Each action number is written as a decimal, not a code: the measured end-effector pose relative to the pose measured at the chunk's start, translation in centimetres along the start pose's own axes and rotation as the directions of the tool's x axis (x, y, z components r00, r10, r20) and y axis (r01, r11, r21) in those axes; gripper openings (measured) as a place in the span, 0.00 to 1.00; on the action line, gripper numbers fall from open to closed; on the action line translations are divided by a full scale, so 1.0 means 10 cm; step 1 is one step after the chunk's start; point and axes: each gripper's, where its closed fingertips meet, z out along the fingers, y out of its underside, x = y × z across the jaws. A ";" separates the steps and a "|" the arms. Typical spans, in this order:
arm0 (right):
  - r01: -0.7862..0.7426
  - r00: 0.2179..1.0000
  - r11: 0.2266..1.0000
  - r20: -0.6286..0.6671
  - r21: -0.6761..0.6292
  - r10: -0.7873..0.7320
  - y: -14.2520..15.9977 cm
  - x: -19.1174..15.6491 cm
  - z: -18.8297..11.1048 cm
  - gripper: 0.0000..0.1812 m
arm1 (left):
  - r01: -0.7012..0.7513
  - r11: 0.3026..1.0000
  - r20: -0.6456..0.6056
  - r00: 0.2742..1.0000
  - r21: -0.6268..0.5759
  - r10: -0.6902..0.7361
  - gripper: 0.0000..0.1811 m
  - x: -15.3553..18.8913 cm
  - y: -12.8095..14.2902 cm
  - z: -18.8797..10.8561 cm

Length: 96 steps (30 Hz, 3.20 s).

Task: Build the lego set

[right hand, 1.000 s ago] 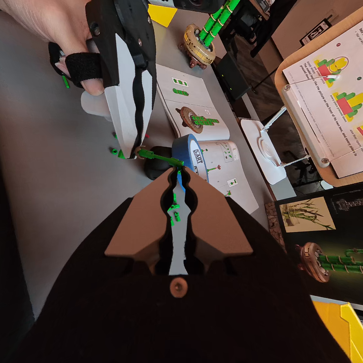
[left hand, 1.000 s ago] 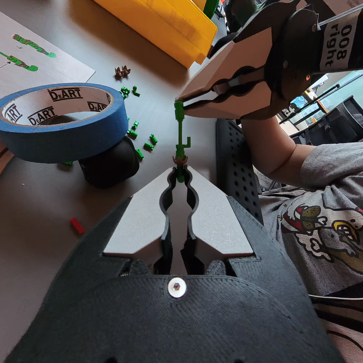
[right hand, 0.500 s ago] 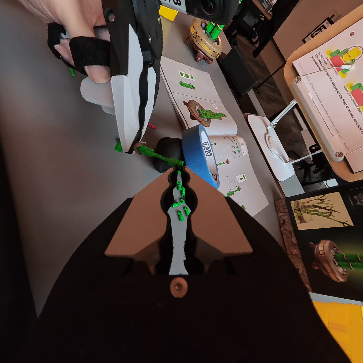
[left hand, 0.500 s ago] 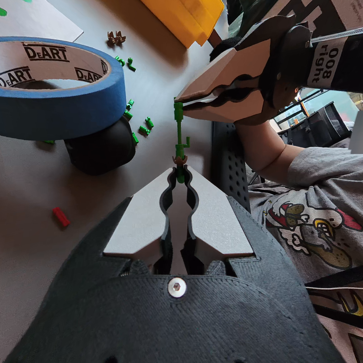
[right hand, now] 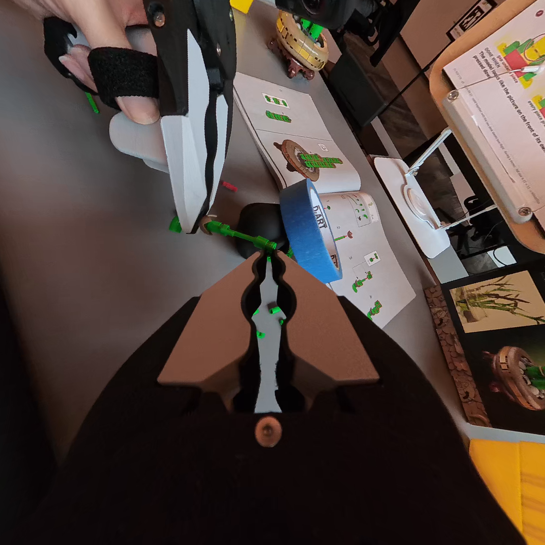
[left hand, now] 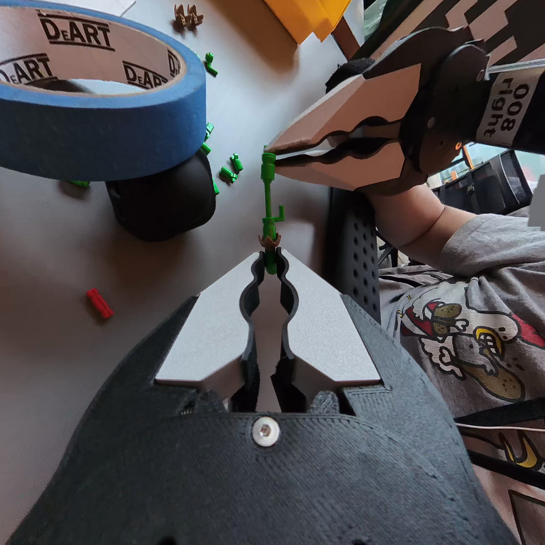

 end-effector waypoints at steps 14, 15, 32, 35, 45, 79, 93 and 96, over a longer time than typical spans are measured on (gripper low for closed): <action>0.081 0.989 0.996 0.123 -0.037 -0.076 0.10 -0.26 0.06 0.00 | -0.024 0.999 -0.010 1.000 -0.030 0.023 0.03 0.02 0.03 -0.03; 0.104 0.989 0.994 0.106 -0.039 -0.100 0.10 -0.24 0.06 0.00 | -0.032 0.998 0.026 0.999 -0.048 0.033 0.03 -0.04 0.06 -0.04; -0.212 0.928 0.970 0.289 -0.118 0.238 0.47 -0.38 -0.08 0.10 | -0.023 0.998 0.022 0.999 -0.057 0.024 0.03 -0.05 0.08 -0.07; -0.176 0.900 0.978 0.385 -0.114 0.206 0.44 -0.47 -0.06 0.10 | -0.026 0.998 0.018 0.999 -0.061 0.027 0.03 -0.04 0.09 -0.07; -0.131 0.836 0.951 0.485 -0.279 0.257 0.48 -0.53 -0.05 0.09 | -0.023 0.998 0.015 1.000 -0.058 0.024 0.03 -0.03 0.08 -0.08; -0.221 0.813 0.964 0.519 -0.147 0.265 0.38 -0.58 0.01 0.09 | 0.004 0.997 -0.023 1.000 -0.077 -0.006 0.03 0.01 0.13 -0.01; -0.411 0.698 0.910 0.658 0.046 0.282 -0.14 -0.38 -0.14 0.10 | 0.027 0.991 -0.140 0.989 -0.128 -0.045 0.03 0.17 0.22 0.04; -0.406 0.685 0.913 0.674 0.037 0.277 -0.11 -0.39 -0.15 0.08 | -0.003 0.987 -0.145 0.989 -0.158 -0.020 0.03 0.19 0.27 0.06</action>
